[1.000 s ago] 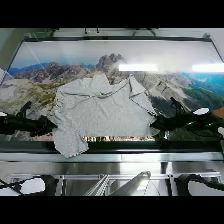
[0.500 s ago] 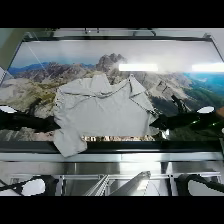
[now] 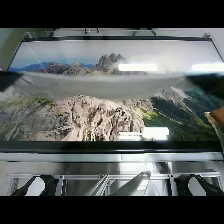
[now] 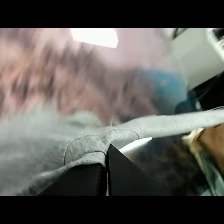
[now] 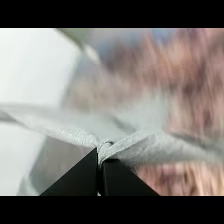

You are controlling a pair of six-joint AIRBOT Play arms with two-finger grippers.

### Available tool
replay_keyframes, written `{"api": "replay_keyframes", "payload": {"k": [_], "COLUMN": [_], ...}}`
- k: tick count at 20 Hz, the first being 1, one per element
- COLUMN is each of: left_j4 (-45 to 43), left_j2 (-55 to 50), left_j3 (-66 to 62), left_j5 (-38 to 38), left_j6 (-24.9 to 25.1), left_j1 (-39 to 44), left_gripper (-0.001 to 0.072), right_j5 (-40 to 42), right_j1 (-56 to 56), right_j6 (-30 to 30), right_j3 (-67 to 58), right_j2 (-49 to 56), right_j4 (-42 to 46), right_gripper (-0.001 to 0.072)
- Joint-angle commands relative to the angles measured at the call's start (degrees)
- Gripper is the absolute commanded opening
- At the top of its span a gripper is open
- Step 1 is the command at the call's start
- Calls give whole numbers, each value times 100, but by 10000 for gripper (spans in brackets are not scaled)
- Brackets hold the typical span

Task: Fold the shirts.

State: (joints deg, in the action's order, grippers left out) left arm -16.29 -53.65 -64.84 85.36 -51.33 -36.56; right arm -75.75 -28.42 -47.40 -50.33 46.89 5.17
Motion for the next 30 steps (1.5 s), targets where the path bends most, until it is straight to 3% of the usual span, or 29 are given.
{"api": "replay_keyframes", "payload": {"k": [1,6,10,13,15,17,20,22,25,28,30], "left_j4": [1637,1648,164,-223,-518,-1534,-2940,-3261,-3353,-3303,-3303], "left_j2": [960,1259,616,-42,-605,-1268,-2516,-3469,-4863,-6059,-6542], "left_j3": [-927,-2509,-3692,-3950,-3952,-3952,-3952,-3954,-4159,-4870,-5224], "left_j5": [170,205,540,798,859,861,848,807,264,162,214], "left_j6": [118,39,-680,-688,-588,-608,-621,-619,-713,-898,-1075], "left_j1": [-564,-590,22,595,1161,1888,2787,3018,2942,2868,2868], "left_gripper": [17,16,17,17,16,17,17,17,17,17,17], "right_j5": [608,1274,1272,909,684,793,1875,2653,3235,3012,2695], "right_j1": [-713,-979,-977,-837,-538,-107,546,874,1165,1147,1143], "right_j6": [138,289,286,-249,-452,-448,-398,-177,520,1735,2046], "right_j3": [-820,-1897,-2382,-2264,-1731,-793,575,1121,1180,903,535], "right_j2": [-1049,-1652,-1631,-1375,-1167,-977,-446,229,1749,3198,3963], "right_j4": [-1298,-1226,-743,315,817,1047,1469,1456,789,-968,-1541], "right_gripper": [14,14,14,14,14,14,14,14,14,14,13]}}
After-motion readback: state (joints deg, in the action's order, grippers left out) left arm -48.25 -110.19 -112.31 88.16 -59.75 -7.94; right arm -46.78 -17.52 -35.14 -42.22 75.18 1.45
